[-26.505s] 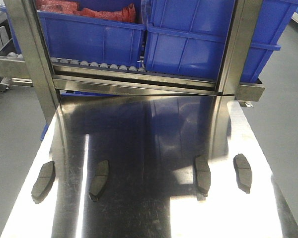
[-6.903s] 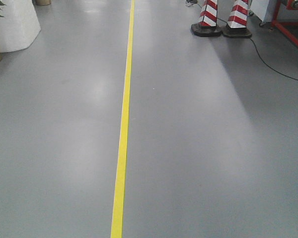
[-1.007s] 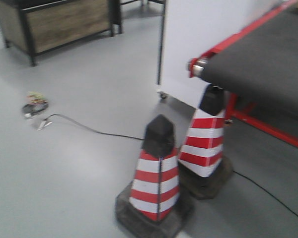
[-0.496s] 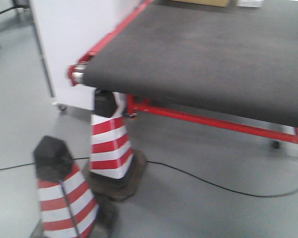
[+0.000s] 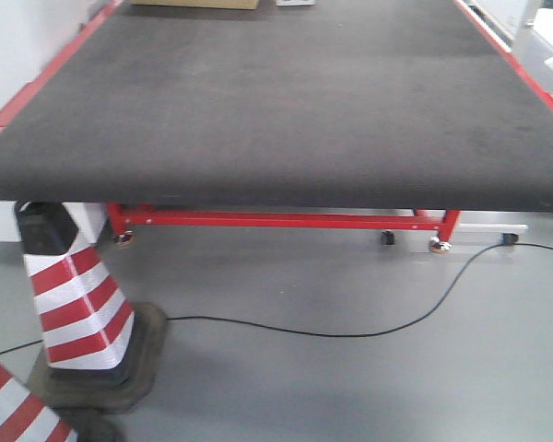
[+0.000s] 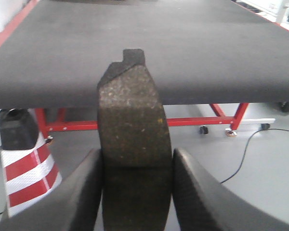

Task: Move and align brake pads A on conveyor
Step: 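Approach and stop over the black conveyor belt holding both pads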

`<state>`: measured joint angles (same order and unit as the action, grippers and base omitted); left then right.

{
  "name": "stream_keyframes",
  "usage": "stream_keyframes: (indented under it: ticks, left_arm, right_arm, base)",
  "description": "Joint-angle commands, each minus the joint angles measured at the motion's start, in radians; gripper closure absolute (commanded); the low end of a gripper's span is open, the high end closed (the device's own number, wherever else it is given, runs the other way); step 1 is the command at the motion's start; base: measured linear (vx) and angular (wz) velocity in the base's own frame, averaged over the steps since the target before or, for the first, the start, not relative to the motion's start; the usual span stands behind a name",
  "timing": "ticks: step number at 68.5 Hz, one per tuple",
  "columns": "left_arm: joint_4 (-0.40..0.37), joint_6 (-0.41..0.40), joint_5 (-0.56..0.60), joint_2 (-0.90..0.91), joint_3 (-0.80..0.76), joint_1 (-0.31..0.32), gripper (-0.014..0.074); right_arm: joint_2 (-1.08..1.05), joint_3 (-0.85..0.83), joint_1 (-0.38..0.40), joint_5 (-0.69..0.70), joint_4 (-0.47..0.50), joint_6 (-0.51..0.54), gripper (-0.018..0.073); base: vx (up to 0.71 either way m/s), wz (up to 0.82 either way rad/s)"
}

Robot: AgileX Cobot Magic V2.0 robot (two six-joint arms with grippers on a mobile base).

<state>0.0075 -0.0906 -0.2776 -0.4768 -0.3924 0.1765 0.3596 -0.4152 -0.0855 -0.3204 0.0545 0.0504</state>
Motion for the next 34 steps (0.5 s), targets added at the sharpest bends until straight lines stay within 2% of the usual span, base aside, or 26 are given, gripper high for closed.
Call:
stream_keyframes:
  ticks: [1, 34]
  left_arm:
    - [-0.007, -0.004, 0.099, -0.005, -0.028, 0.007, 0.0602]
    - [-0.007, -0.004, 0.099, -0.005, -0.028, 0.007, 0.0602]
  right_arm:
    - [0.005, -0.032, 0.004, 0.096, -0.004, 0.005, 0.0571]
    - [0.005, -0.032, 0.004, 0.096, -0.004, 0.005, 0.0571]
  base:
    - [0.08, -0.26]
    - [0.13, -0.12]
